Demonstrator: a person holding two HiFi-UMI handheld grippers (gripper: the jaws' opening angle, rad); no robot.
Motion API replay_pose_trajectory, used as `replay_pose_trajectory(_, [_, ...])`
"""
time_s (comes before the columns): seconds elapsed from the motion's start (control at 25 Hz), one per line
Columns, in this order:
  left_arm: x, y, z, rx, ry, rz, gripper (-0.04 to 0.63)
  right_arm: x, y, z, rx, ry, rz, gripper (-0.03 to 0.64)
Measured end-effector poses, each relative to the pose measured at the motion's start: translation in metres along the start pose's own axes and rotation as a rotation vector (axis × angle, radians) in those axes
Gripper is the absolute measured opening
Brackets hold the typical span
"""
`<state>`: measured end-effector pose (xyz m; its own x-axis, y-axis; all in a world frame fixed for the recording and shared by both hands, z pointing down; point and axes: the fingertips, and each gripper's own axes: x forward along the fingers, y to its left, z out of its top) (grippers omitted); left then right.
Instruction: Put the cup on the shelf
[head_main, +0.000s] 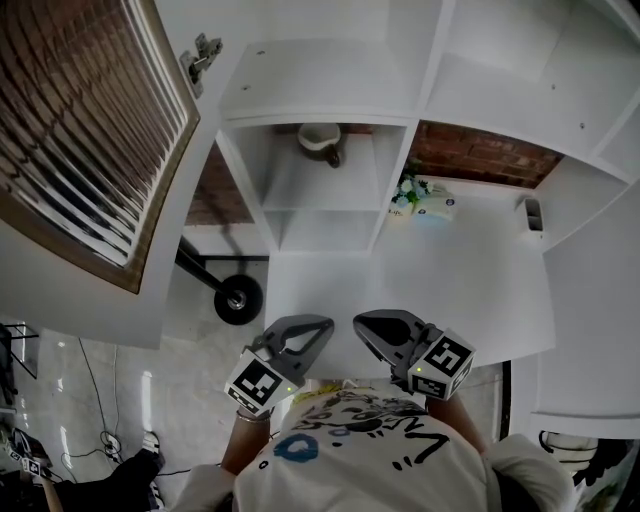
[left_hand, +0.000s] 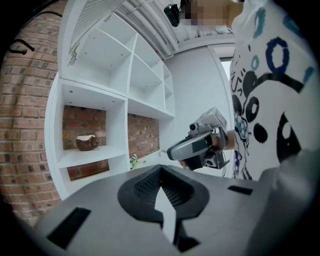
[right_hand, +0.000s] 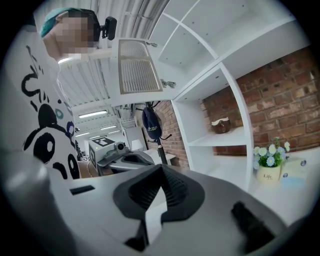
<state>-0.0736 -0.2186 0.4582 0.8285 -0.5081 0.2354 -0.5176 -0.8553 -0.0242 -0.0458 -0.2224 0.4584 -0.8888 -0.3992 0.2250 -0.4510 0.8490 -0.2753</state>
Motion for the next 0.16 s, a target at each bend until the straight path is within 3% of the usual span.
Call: replay_pose_trajectory(0.16, [0.0006, 0.0014, 0.0005, -0.004, -0.003, -0.004, 0.014, 0.0007, -0.0011, 0.003, 0.002, -0.013, -0.004, 0.026])
